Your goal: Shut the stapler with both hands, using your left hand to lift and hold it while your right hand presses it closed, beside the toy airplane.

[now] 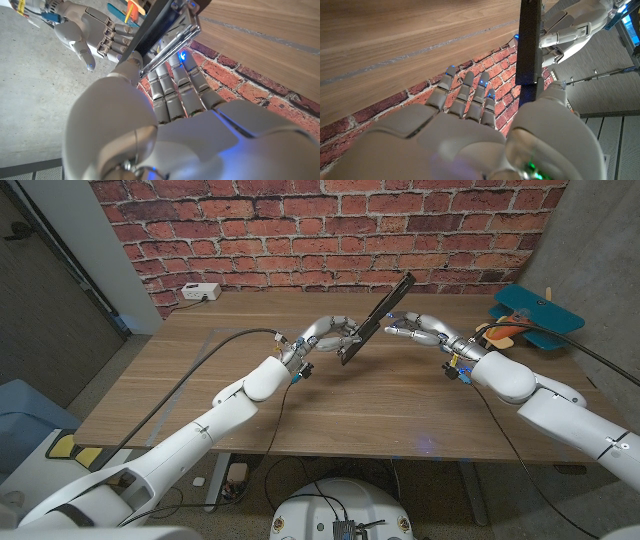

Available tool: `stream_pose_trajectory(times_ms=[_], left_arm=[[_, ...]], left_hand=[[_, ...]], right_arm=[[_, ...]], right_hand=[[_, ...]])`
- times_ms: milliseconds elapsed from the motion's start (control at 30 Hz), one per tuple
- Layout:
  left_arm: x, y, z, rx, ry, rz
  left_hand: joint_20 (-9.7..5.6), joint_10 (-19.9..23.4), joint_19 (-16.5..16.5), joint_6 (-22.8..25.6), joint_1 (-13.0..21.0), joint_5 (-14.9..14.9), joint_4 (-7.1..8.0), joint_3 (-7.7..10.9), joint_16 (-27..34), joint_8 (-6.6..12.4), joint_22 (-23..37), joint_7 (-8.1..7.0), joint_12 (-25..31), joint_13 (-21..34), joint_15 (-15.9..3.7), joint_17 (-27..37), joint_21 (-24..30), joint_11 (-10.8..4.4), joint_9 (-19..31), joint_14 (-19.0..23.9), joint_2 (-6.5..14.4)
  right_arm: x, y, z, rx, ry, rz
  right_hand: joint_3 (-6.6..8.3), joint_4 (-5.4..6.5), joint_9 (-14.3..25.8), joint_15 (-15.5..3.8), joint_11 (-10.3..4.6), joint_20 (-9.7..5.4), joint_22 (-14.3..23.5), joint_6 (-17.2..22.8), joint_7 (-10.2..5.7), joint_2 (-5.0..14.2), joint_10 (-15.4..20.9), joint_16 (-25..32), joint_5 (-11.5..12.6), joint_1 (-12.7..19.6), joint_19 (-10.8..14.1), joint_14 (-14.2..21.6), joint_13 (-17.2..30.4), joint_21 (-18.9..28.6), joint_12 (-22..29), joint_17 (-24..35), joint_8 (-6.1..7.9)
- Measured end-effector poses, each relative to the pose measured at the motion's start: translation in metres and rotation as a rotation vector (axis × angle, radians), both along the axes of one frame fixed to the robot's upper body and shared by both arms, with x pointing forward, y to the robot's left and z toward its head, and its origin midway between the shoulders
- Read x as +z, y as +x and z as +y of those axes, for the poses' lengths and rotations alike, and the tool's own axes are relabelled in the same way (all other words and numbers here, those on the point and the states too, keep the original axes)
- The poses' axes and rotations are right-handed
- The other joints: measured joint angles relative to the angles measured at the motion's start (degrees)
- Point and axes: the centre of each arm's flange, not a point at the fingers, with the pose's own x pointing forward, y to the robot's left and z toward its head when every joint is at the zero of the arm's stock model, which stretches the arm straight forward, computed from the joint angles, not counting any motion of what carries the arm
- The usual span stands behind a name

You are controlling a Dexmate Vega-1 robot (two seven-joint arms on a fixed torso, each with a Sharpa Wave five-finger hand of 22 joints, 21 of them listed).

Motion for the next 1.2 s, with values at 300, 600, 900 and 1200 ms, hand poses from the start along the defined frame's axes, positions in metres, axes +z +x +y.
stream_pose_trajectory(times_ms=[300, 600, 900, 1200], left_arm=[[0.002, -0.001, -0.003, 0.017, 0.020, -0.025], [0.003, -0.002, -0.004, 0.025, 0.024, -0.034], [0.004, -0.003, -0.006, 0.024, 0.026, -0.036], [0.005, -0.003, -0.010, 0.016, 0.033, -0.036]], left_hand=[[-0.22, 0.01, -0.23, 0.20, 0.00, 0.00, 0.01, -0.01, 0.20, -0.48, -0.86, 0.19, -0.40, 0.22, 0.00, -0.20, 0.81, 0.01, 0.40, 0.00, 0.00], [-0.22, 0.02, -0.22, 0.20, 0.00, 0.00, 0.02, -0.02, 0.20, -0.67, -1.44, 0.19, -0.47, 0.51, 0.01, -0.29, 1.27, 0.02, 0.45, -0.01, 0.00], [-0.22, 0.11, -0.85, 0.20, 0.00, 0.01, 0.02, -0.02, 0.20, -1.16, -2.16, 0.19, -1.01, 0.65, 0.01, -0.33, 2.10, 0.10, 0.87, -0.02, 0.00], [-0.22, 0.12, -0.85, 0.20, -0.01, 0.01, -0.22, 0.22, 0.42, -1.37, -2.50, 0.18, -1.23, 0.92, 0.02, -0.40, 2.72, 0.11, 0.86, -0.04, 0.01]], right_arm=[[0.000, 0.000, 0.003, -0.009, -0.015, -0.004], [0.000, 0.002, 0.007, -0.018, -0.022, -0.012], [-0.001, 0.002, 0.011, -0.027, -0.028, -0.023], [-0.001, 0.001, 0.013, -0.031, -0.029, -0.031]], right_hand=[[-0.15, -0.15, 0.44, 0.06, -0.62, -0.12, 0.01, 0.20, 1.04, -0.22, 2.91, 0.21, 0.00, 0.22, 1.35, 1.60, 1.85, 0.60, 3.16, 0.77, 0.00], [-0.13, -0.16, 0.71, -0.10, -1.74, -0.70, 0.28, 0.97, 2.23, 0.25, 8.07, 0.44, 0.00, 1.11, 2.95, 4.81, 3.81, 1.09, 7.56, 1.49, -0.28], [0.41, -0.71, 0.97, -0.31, -2.04, -0.72, 0.37, 1.91, 1.91, 0.54, 9.79, 0.44, 0.00, 2.48, 3.56, 5.63, 4.75, 1.53, 9.35, 1.82, -0.28], [0.41, -0.70, 1.23, -0.01, -2.05, -0.71, 0.55, 2.53, 1.90, 0.54, 9.33, 0.36, -0.27, 2.48, 3.55, 5.94, 5.01, 1.98, 9.56, 1.82, -0.27]])
